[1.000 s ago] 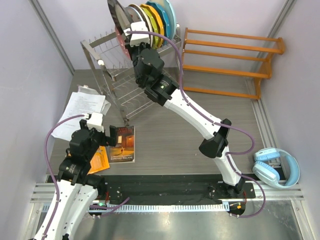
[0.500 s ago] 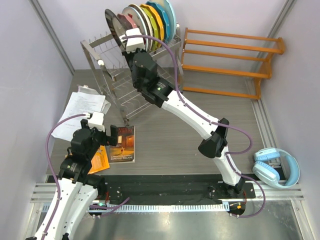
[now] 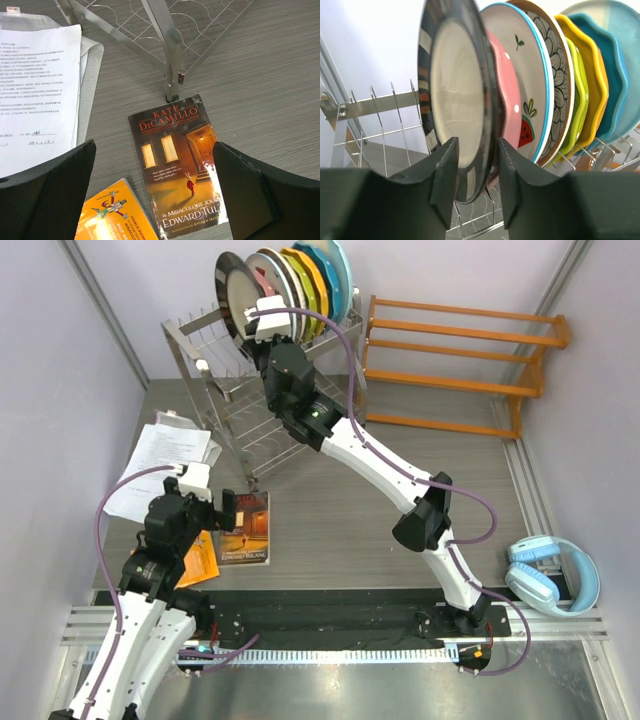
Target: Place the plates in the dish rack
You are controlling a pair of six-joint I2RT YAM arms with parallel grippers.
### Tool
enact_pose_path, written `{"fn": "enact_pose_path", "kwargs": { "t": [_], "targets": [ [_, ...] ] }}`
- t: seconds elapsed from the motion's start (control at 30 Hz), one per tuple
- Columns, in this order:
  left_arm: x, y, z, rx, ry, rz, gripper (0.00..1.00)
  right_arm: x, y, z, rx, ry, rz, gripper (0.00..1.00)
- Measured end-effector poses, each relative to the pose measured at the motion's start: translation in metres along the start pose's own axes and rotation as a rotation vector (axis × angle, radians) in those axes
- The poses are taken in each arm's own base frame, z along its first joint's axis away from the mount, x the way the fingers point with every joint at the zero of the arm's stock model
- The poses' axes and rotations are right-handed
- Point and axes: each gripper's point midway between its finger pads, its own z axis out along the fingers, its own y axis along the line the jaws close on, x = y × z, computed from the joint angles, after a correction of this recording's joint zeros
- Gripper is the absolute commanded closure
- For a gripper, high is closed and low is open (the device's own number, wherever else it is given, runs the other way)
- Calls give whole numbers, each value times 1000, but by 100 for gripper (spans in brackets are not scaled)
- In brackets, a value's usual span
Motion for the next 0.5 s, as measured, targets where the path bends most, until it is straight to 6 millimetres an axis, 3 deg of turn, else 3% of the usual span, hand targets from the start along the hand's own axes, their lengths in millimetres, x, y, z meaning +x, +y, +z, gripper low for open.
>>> {"fn": "enact_pose_path", "kwargs": {
  "t": [0.33, 0.5],
  "targets": [
    [0, -2, 1, 9, 2, -1, 0, -6, -3, -2, 9, -17, -12, 48],
    [-4, -1, -1, 8, -12, 4, 0, -15, -19, -24, 28, 18, -94, 26]
  ]
}}
